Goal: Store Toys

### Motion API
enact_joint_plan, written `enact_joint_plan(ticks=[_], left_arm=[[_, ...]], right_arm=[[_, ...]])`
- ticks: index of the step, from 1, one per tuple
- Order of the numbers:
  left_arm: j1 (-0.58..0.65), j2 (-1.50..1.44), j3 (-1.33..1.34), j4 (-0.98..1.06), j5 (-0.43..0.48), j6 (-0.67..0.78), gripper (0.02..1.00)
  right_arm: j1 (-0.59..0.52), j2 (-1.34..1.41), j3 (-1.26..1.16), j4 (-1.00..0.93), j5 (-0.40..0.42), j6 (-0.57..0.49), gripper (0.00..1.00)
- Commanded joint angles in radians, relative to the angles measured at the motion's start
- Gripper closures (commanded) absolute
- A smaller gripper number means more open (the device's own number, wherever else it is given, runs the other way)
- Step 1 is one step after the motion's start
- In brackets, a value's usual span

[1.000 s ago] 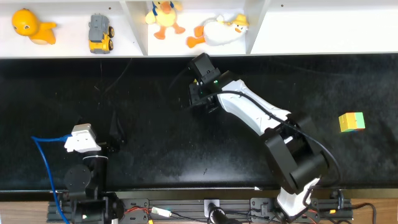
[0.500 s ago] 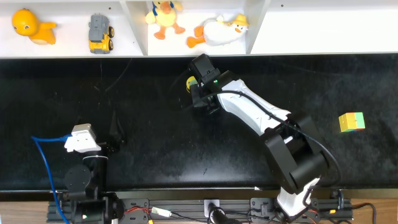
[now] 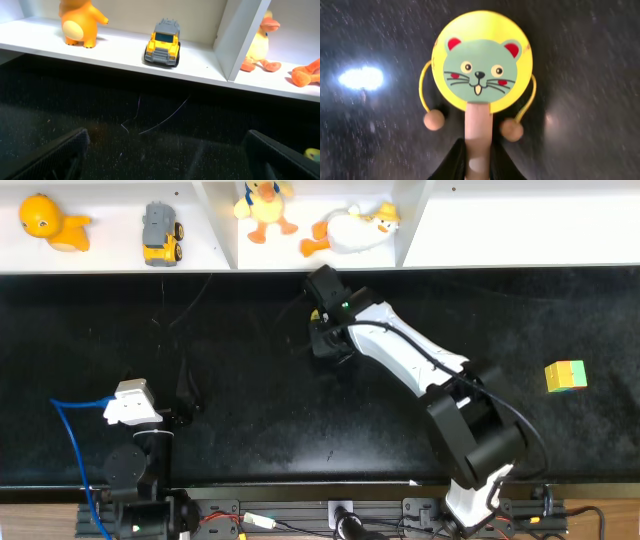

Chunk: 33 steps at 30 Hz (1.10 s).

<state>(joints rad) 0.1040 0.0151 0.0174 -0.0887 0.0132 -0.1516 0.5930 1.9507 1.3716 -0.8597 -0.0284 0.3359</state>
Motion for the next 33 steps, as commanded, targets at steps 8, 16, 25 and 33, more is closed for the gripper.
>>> enact_joint_plan(ticks=[8, 16, 25, 33], left_arm=[[-0.008, -0.012, -0.010, 0.005, -0.012, -0.007, 0.020], [-0.008, -0.012, -0.010, 0.005, -0.012, -0.007, 0.020], [-0.008, -0.012, -0.010, 0.005, -0.012, -0.007, 0.020], [-0.008, -0.012, -0.010, 0.005, -0.012, -0.007, 0.020]], right_arm=[[-0.108, -0.268, 0.089, -0.241, 0.067, 0.001, 0.954], [-0.332, -0.534, -0.085, -0.251, 0.082, -0.038, 0.956], [-0.596, -0.655, -0.270, -0.034, 0.064, -0.203, 0.954], [-0.639, -0.602, -0.339, 0.238, 0.013, -0.398, 0.956]])
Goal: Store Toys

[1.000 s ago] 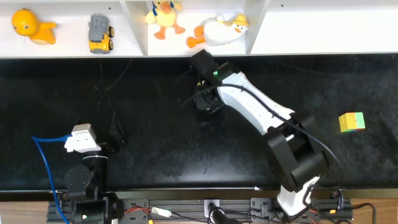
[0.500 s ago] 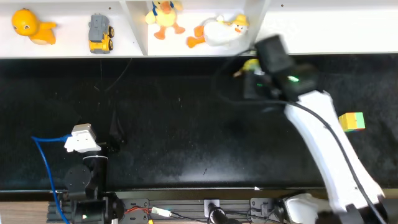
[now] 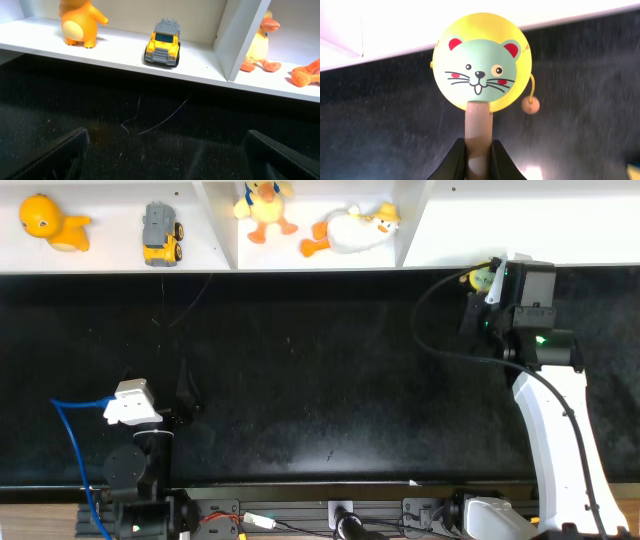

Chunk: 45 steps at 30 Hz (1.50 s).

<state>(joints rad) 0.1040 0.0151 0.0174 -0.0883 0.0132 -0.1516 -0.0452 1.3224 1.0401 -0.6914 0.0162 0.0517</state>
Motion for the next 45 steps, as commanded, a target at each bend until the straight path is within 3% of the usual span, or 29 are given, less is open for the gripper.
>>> enact_joint_plan(ticks=[1, 12, 22, 32, 45], left_arm=[[-0.008, -0.012, -0.010, 0.005, -0.012, -0.007, 0.020], [-0.008, -0.012, -0.010, 0.005, -0.012, -0.007, 0.020], [-0.008, -0.012, -0.010, 0.005, -0.012, -0.007, 0.020], [-0.008, -0.012, -0.010, 0.005, -0.012, -0.007, 0.020], [-0.008, -0.012, -0.010, 0.005, -0.012, -0.007, 0.020]], right_arm=[[-0.001, 0.043, -0.008, 0.106, -0.053, -0.133, 0.956], [-0.001, 0.221, -0.008, 0.339, -0.129, -0.167, 0.954], [0.003, 0.275, -0.007, 0.524, -0.133, -0.163, 0.954], [0.062, 0.352, -0.007, 0.676, -0.129, -0.159, 0.954], [0.086, 0.424, -0.007, 0.745, -0.047, -0.045, 0.954]])
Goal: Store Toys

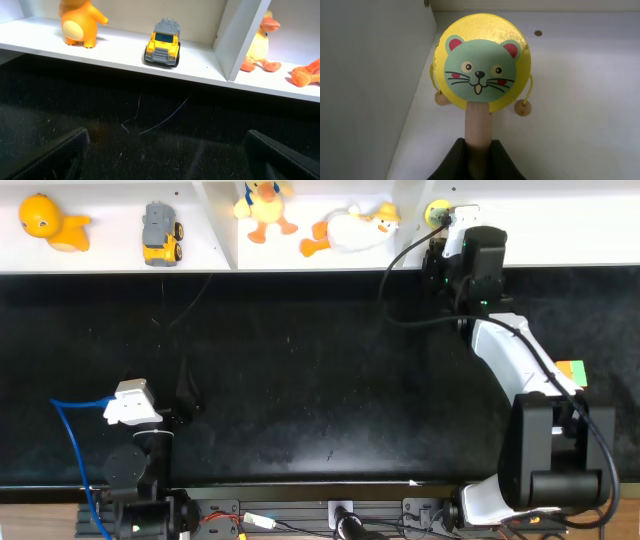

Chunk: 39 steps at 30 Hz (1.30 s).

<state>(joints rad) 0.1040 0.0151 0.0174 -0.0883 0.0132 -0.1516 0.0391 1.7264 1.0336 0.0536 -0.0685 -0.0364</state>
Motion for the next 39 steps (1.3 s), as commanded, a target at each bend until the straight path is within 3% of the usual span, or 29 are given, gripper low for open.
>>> enact_joint_plan(ticks=[1, 5, 7, 10, 18, 22, 23, 27, 31, 35, 39], left_arm=[[-0.008, -0.012, -0.010, 0.005, -0.012, -0.007, 0.020], [-0.008, -0.012, -0.010, 0.005, -0.012, -0.007, 0.020], [-0.008, -0.012, -0.010, 0.005, -0.012, -0.007, 0.020], [-0.008, -0.012, -0.010, 0.005, -0.012, -0.007, 0.020], [-0.008, -0.012, -0.010, 0.005, -0.012, -0.007, 0.020], [-0.008, -0.012, -0.010, 0.005, -0.012, -0.007, 0.020], [-0.008, -0.012, -0.010, 0.005, -0.012, -0.007, 0.023], [-0.008, -0.012, -0.010, 0.005, -0.012, -0.007, 0.020], [-0.008, -0.012, -0.010, 0.005, -0.012, -0.007, 0.020], [-0.008, -0.012, -0.010, 0.005, -0.012, -0.007, 0.023], [-0.008, -0.012, -0.010, 0.005, -0.012, -0.007, 0.020]], right_arm=[[0.002, 0.021, 0.000, 0.000, 0.043, 0.045, 0.956], [0.002, 0.021, 0.000, 0.003, 0.043, 0.045, 0.954], [0.002, 0.021, 0.000, 0.001, 0.042, 0.045, 0.728], [0.002, 0.021, 0.000, -0.004, 0.042, 0.045, 0.531], [0.002, 0.020, 0.000, -0.004, 0.042, 0.049, 0.329], [0.002, 0.000, 0.009, -0.045, 0.043, 0.068, 0.141], [0.002, -0.011, 0.013, -0.063, 0.043, 0.068, 0.003], [0.002, -0.093, 0.024, -0.170, 0.052, 0.068, 0.003], [0.001, -0.219, 0.024, -0.336, 0.156, 0.155, 0.005], [-0.006, -0.374, 0.024, -0.575, 0.248, 0.325, 0.005], [-0.045, -0.514, 0.024, -0.844, 0.327, 0.597, 0.005]])
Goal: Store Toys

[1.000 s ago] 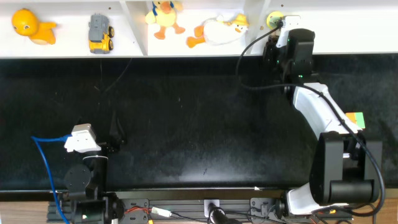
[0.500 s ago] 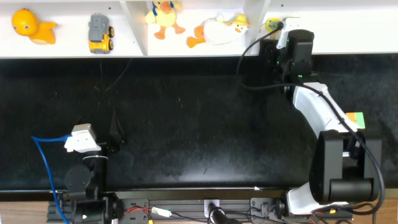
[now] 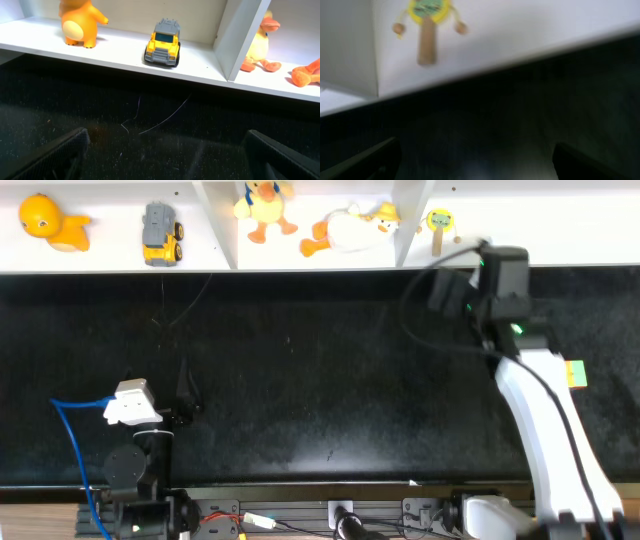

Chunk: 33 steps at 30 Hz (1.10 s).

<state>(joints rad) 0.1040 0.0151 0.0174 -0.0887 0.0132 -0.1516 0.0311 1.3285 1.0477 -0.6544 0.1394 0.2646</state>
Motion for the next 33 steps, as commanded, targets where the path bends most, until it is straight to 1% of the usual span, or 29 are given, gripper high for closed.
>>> enact_joint_plan(ticks=[1, 2, 3, 4, 5, 7, 12, 15, 17, 21, 24, 33], left_arm=[[-0.008, -0.012, -0.010, 0.005, -0.012, -0.007, 0.020], [-0.008, -0.012, -0.010, 0.005, -0.012, -0.007, 0.023], [-0.008, -0.012, -0.010, 0.005, -0.012, -0.007, 0.020], [-0.008, -0.012, -0.010, 0.005, -0.012, -0.007, 0.023], [-0.008, -0.012, -0.010, 0.005, -0.012, -0.007, 0.020], [-0.008, -0.012, -0.010, 0.005, -0.012, -0.007, 0.020], [-0.008, -0.012, -0.010, 0.005, -0.012, -0.007, 0.023], [-0.008, -0.012, -0.010, 0.005, -0.012, -0.007, 0.020], [-0.008, -0.012, -0.010, 0.005, -0.012, -0.007, 0.020], [-0.008, -0.012, -0.010, 0.005, -0.012, -0.007, 0.020], [-0.008, -0.012, -0.010, 0.005, -0.012, -0.007, 0.020], [-0.008, -0.012, -0.010, 0.005, -0.012, -0.007, 0.023]], right_arm=[[-0.056, -0.147, 0.010, -0.204, 0.142, 0.377, 0.003], [-0.078, -0.176, 0.010, -0.263, 0.161, 0.446, 0.005], [-0.101, -0.198, 0.010, -0.303, 0.173, 0.490, 0.003], [-0.130, -0.220, 0.010, -0.335, 0.177, 0.517, 0.005], [-0.163, -0.238, 0.010, -0.355, 0.175, 0.521, 0.003], [-0.225, -0.262, 0.010, -0.378, 0.161, 0.521, 0.003], [-0.363, -0.275, 0.009, -0.445, 0.163, 0.521, 0.003], [-0.453, -0.244, 0.008, -0.436, 0.129, 0.517, 0.003], [-0.521, -0.206, 0.008, -0.419, 0.105, 0.481, 0.005], [-0.615, -0.116, 0.008, -0.374, 0.072, 0.392, 0.007], [-0.649, -0.038, 0.008, -0.354, 0.062, 0.377, 0.003], [-0.647, 0.153, 0.008, -0.258, 0.075, 0.375, 0.003]])
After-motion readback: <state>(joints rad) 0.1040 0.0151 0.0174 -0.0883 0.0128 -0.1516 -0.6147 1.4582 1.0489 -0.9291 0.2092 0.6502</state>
